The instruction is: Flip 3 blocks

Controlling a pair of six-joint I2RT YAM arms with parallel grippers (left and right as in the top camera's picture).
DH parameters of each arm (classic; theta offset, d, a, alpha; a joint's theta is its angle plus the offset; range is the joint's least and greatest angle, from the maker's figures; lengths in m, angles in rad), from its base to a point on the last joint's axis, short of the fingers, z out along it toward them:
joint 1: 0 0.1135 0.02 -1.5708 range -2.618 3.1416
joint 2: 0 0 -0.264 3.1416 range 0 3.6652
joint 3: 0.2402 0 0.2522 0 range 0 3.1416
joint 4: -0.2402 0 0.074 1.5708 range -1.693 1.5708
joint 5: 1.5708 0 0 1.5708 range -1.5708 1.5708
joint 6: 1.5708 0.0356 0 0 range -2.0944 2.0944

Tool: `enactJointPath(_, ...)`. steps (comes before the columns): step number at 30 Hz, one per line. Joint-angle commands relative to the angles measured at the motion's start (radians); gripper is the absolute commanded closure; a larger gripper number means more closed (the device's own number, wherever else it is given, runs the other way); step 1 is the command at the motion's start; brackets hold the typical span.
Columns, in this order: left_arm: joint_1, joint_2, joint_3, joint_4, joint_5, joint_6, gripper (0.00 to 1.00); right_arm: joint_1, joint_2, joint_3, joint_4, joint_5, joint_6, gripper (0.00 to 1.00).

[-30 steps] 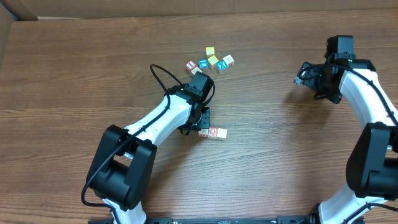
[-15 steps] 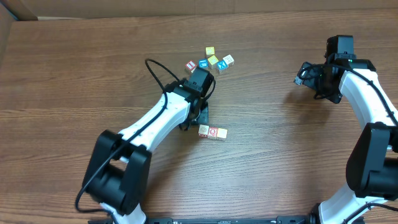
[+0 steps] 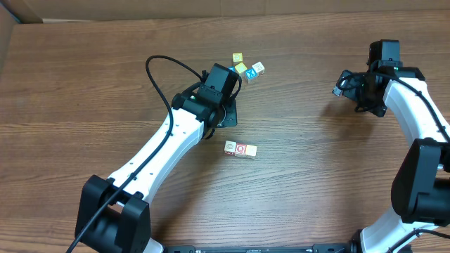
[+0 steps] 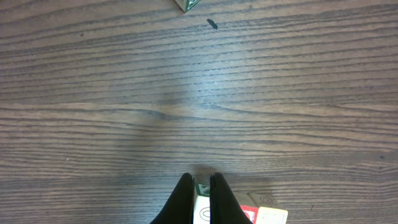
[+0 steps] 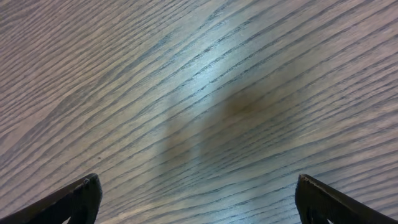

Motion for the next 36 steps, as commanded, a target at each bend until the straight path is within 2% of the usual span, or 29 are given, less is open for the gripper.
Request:
enactJointPath(1,-0.006,-0.004,0.012,0.006,-0.016,-0.016,0.95,0.000,-0.001,0.009,0.005,0.002,-0.004,0.00)
enactJointPath(28,-0.007,-0.004,0.012,-0.069,-0.013,0.073,0.89,0.000,-0.001,0.009,0.005,0.002,-0.004,0.00)
enactJointPath(36,-0.007,-0.003,0.012,-0.069,0.040,0.073,0.96,0.000,-0.001,0.009,0.005,0.002,-0.004,0.00)
